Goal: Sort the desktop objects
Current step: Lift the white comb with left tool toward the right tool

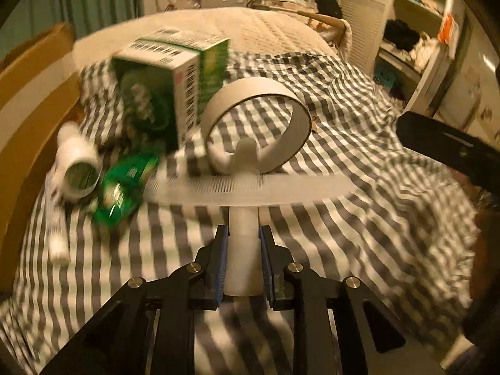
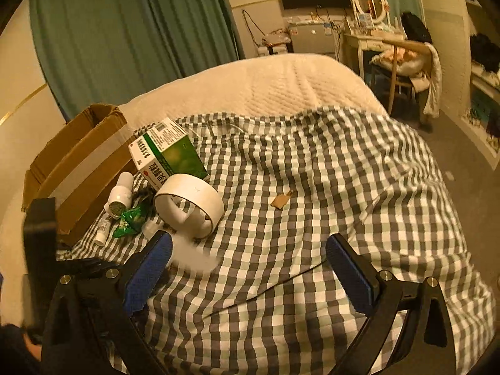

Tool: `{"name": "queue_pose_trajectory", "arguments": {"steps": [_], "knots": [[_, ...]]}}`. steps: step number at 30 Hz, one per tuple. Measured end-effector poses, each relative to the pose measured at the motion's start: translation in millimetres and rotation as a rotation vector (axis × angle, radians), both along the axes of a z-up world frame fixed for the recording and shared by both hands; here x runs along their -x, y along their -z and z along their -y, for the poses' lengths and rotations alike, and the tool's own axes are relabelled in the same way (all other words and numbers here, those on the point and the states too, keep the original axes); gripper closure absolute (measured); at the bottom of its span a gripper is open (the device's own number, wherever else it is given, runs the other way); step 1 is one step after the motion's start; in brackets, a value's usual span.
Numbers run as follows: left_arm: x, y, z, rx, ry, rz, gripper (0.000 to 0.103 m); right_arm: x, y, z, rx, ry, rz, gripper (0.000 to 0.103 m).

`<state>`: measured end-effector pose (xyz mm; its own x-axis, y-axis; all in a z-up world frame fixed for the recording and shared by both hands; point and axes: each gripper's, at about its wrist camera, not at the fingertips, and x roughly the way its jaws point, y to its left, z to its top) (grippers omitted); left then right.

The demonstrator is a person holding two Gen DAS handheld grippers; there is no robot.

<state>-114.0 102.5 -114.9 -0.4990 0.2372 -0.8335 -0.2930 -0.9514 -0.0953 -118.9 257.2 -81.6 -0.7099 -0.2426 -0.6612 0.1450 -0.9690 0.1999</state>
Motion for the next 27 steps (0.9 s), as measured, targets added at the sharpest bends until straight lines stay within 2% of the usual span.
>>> {"name": "queue_pose_trajectory", "arguments": {"steps": [3, 5, 10, 12, 14, 15, 16, 19, 22, 24, 27], "knots": [[-12, -14, 12, -0.03, -0.011, 0.063, 0.083, -2, -3, 4, -0.01, -0.021, -0.003, 0.004], [-20, -23, 15, -0.011, -0.012, 0.112, 0.083, -2, -1, 10, 0.009, -0.042, 0.017, 0.004], [-39, -27, 27, -0.038, -0.017, 0.173, 0.083, -1, 3, 28, 0.055, -0.057, 0.043, 0.0], [-48, -33, 38, -0.113, -0.038, 0.185, 0.083, 1, 6, 36, 0.064, -0.063, 0.047, 0.0], [-49, -47, 42, -0.229, -0.03, 0.161, 0.083, 5, 10, 41, 0.068, -0.07, 0.059, 0.0], [-47, -54, 43, -0.254, -0.026, 0.145, 0.083, 7, 12, 42, 0.066, -0.064, 0.065, 0.0], [-44, -60, 43, -0.257, -0.025, 0.122, 0.083, 9, 15, 42, 0.066, -0.055, 0.07, 0.0], [-36, -74, 49, -0.185, -0.056, 0.036, 0.083, 22, 26, 38, 0.09, -0.006, 0.11, 0.0], [-23, -69, 67, -0.189, -0.118, 0.046, 0.083, 37, 33, 33, 0.178, 0.02, 0.153, 0.0], [-16, -66, 79, -0.15, -0.155, 0.03, 0.083, 38, 30, 36, 0.222, -0.019, 0.144, 0.0], [-5, -59, 93, -0.17, -0.19, 0.055, 0.083, 34, 26, 48, 0.205, -0.102, 0.134, 0.0]]}}
